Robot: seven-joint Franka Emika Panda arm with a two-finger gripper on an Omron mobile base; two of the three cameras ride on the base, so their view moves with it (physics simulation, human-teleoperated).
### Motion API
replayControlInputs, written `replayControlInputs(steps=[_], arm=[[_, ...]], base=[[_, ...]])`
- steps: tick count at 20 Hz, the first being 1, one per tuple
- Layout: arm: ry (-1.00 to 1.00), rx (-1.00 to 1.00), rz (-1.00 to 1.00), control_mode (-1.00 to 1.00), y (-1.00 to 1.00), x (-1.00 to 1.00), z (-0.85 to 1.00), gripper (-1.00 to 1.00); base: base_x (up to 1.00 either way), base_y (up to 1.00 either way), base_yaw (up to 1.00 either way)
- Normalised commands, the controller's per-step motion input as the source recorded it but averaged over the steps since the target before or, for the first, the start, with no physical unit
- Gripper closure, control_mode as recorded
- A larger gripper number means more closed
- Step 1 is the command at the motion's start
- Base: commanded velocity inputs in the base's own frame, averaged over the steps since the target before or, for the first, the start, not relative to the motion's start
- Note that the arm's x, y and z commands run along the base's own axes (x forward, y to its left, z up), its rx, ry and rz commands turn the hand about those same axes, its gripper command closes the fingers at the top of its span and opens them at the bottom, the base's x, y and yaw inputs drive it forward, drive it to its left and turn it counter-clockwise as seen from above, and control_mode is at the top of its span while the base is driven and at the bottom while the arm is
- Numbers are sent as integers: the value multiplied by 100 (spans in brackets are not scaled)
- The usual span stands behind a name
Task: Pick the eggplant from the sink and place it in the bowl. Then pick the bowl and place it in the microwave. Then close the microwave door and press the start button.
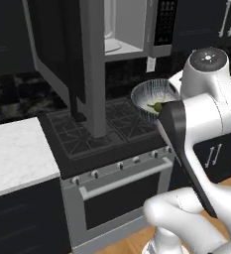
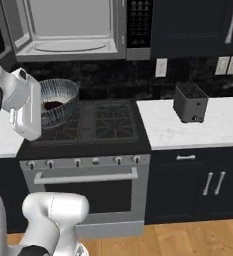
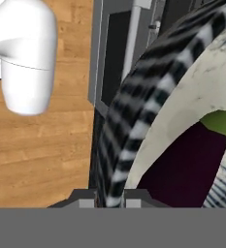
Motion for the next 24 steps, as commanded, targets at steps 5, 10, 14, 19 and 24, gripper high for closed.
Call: replayControlInputs(steps=[5, 10, 14, 19, 24], arm=[[0, 0, 0, 100, 0, 0, 0, 100], [0, 0, 0, 100, 0, 0, 0, 100], [0, 0, 0, 100, 0, 0, 0, 100], [0, 0, 0, 100, 0, 0, 0, 100], [0, 0, 0, 100, 0, 0, 0, 100]], base=[[62, -6, 2], [54, 0, 0], [26, -18, 1], [0, -51, 19], [0, -24, 24]])
